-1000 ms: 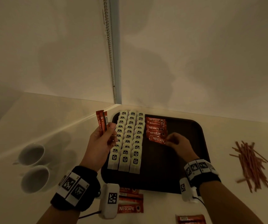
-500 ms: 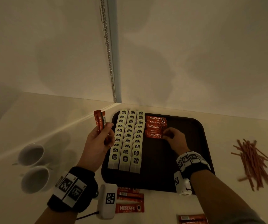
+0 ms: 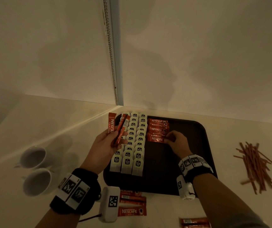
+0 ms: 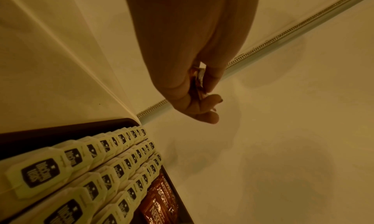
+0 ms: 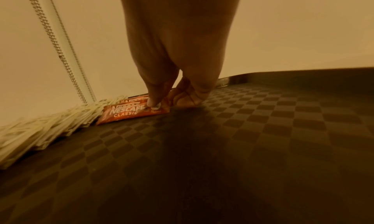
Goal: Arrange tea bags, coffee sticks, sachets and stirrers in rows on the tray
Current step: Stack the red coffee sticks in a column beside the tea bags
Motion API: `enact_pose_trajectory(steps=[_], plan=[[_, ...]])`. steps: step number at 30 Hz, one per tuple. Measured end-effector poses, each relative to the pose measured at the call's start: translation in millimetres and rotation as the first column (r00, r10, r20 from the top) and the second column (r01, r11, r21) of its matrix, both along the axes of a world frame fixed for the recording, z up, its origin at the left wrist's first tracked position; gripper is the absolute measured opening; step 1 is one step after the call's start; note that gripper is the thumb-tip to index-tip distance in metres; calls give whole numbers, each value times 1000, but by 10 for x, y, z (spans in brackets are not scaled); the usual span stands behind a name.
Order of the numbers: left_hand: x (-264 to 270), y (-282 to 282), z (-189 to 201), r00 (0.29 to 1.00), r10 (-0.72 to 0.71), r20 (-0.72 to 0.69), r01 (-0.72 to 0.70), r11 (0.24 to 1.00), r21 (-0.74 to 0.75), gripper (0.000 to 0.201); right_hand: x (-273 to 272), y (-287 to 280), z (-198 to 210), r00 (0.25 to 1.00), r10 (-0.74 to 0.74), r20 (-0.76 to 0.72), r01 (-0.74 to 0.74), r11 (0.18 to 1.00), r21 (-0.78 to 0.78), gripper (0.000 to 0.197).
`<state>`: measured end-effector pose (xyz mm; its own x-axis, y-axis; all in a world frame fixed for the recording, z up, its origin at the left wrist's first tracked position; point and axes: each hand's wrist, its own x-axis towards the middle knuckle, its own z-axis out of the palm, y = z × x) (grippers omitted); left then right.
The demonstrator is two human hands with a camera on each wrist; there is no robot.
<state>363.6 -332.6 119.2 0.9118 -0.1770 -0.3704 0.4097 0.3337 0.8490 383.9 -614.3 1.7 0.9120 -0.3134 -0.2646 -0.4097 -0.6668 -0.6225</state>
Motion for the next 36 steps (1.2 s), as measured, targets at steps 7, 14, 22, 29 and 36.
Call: enact_pose_trajectory(steps=[7,14,22,29,36], plan=[[23,-36,27,989,-93,114,69,977,201,22,8,427,746,971,20,237,-92,950,298,14],[13,-128,100,958,-182,221,116,953,280,18,-187,935,1288,937,197,288,-347,612,710,17],[-2,-138,142,991,-4,135,2,1000,14,30,-271,935,1219,894,213,395,-405,762,505,27],[-8,-154,95,962,72,263,-119,978,170,20,-271,995,1266,851,204,484,-440,779,447,20],[-6,-150,120,974,53,220,-89,983,159,12,-218,967,1402,881,382,280,-472,766,437,23]])
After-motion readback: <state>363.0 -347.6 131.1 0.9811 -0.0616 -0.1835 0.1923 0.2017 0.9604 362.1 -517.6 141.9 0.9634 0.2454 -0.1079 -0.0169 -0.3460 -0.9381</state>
